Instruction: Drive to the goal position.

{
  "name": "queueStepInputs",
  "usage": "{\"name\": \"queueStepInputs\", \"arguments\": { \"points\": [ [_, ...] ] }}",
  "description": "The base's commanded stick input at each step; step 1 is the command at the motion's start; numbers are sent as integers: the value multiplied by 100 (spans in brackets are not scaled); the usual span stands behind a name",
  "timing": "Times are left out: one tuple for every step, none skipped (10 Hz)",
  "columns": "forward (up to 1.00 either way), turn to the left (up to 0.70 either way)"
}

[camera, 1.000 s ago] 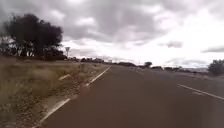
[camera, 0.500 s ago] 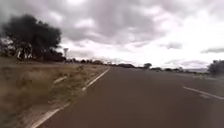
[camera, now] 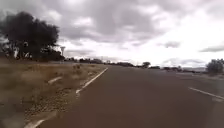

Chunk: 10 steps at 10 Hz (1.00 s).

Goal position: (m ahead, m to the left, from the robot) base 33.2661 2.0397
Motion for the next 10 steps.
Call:
{"name": "queueStepInputs", "arguments": {
  "points": [
    [70, 0],
    [70, 0],
    [70, 0],
    [74, 0],
    [81, 0],
    [85, 0],
    [85, 0],
    [85, 0],
    [85, 0],
    [85, 0]
  ]
}}
